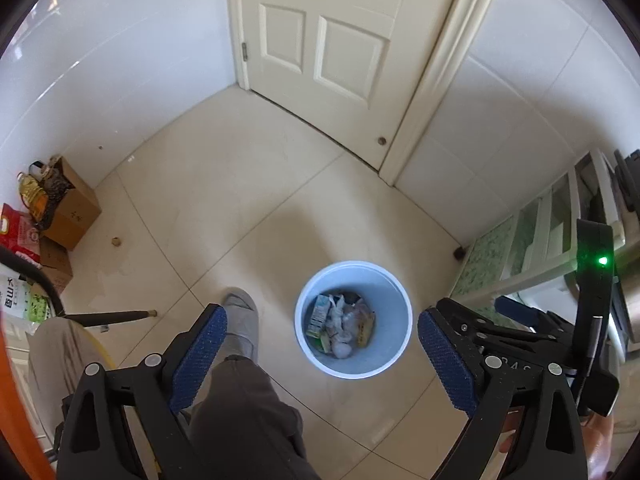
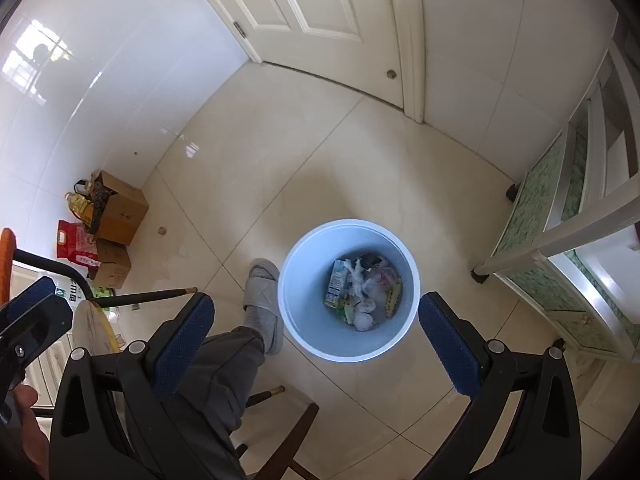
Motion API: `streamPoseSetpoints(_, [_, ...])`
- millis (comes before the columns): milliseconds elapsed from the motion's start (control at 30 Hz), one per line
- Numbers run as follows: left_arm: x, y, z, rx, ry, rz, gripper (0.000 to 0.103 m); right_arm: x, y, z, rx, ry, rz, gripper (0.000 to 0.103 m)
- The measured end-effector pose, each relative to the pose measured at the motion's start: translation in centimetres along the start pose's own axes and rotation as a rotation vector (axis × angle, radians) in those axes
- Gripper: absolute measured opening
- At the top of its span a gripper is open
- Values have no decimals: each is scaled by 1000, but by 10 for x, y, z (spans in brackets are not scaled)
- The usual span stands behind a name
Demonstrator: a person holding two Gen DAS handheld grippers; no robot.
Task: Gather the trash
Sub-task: 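Move both tools back over the orange table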
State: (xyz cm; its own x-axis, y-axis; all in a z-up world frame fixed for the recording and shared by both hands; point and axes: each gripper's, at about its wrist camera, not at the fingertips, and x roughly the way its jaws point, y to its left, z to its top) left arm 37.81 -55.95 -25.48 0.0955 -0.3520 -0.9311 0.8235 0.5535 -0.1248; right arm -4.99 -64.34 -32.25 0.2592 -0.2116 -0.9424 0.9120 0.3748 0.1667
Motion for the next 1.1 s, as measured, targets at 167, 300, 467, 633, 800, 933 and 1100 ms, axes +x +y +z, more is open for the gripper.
streamPoseSetpoints(167, [-55,0,-24,-13,-58,26,94,-34,21,-7,-24,-56,9,103])
streamPoseSetpoints(300, [-122,15,-53,-35,-151,24,94,-78,48,-11,-56,-135,36,103])
streamPoseSetpoints(467, [-202,39,-94,-71,-287,13,94,-140,98,-17,-141,-259,83,103])
streamPoseSetpoints(633, [-273,66,-142,-126,-419,45,96,-191,151,-33,-230,-355,149,103])
streamPoseSetpoints(800, [-331,95,-201,-174,-526,117,96,-230,209,-56,-327,-421,202,103])
streamPoseSetpoints(933, [-367,104,-248,-230,-610,167,97,-256,253,-75,-405,-466,242,103])
streamPoseSetpoints(1100, [-408,115,-309,-300,-689,253,98,-281,309,-101,-512,-519,299,103])
